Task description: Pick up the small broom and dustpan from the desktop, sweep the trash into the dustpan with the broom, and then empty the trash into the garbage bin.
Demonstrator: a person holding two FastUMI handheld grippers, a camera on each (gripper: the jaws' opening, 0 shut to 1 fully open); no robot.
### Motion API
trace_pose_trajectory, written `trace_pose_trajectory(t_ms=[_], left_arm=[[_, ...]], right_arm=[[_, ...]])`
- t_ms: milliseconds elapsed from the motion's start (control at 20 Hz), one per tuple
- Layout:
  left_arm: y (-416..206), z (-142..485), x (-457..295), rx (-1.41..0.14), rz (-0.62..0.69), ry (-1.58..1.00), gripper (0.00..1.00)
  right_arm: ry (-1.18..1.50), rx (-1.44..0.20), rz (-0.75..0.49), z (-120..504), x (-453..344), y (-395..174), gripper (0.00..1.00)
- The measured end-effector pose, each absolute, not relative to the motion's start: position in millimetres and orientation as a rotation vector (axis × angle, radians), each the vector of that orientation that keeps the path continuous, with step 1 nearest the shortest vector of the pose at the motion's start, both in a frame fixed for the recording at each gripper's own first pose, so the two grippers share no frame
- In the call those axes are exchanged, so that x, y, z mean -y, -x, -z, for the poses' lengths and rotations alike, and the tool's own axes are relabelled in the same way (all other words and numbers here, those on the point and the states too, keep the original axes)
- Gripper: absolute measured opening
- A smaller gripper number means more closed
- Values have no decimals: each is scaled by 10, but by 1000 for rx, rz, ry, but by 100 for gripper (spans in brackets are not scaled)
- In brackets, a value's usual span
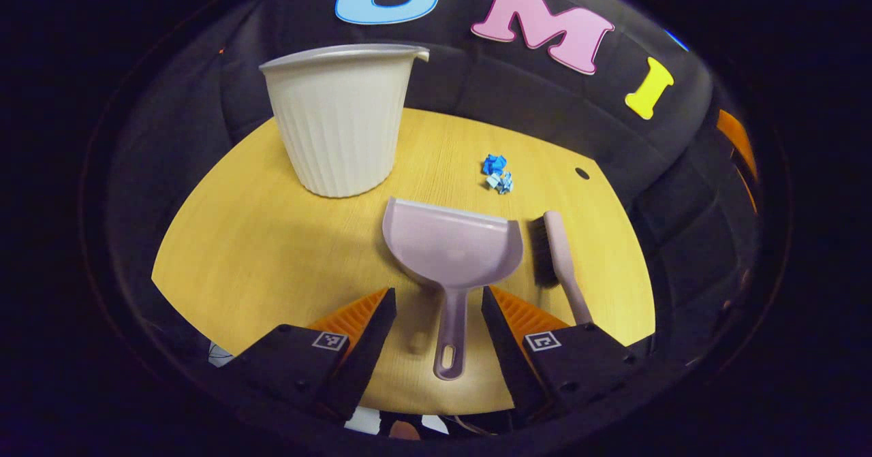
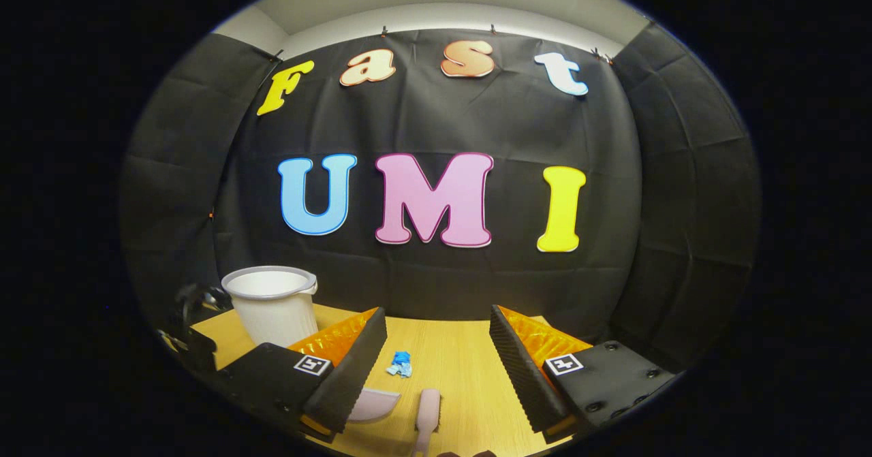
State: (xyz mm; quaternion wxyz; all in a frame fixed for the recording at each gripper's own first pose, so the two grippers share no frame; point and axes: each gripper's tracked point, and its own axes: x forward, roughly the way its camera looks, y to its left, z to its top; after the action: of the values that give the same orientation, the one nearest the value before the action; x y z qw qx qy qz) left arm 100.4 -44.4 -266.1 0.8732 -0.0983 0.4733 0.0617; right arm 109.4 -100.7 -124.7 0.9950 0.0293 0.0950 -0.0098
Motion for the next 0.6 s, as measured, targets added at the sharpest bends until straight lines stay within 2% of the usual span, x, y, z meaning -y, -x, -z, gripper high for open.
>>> trace_pose_trajectory(t_ms=[150,200,250,600], left_arm=[[-1091,2934,529,-1104,-125,177,77],[-1135,3024,564,-1147,-126,180,77],[-1177,3081,587,-1183,-128,178,77],[-1431,3393,679,-1401,-156,107,77]], right_arm=[[-85,-265,-18,1558,1039,-1101,98],[-89,-294,-28,1656,1057,-1095,95],[-105,-311,-38,1712,1064,-1090,98],[-153,-401,-133,1980,1154,-1116,98]])
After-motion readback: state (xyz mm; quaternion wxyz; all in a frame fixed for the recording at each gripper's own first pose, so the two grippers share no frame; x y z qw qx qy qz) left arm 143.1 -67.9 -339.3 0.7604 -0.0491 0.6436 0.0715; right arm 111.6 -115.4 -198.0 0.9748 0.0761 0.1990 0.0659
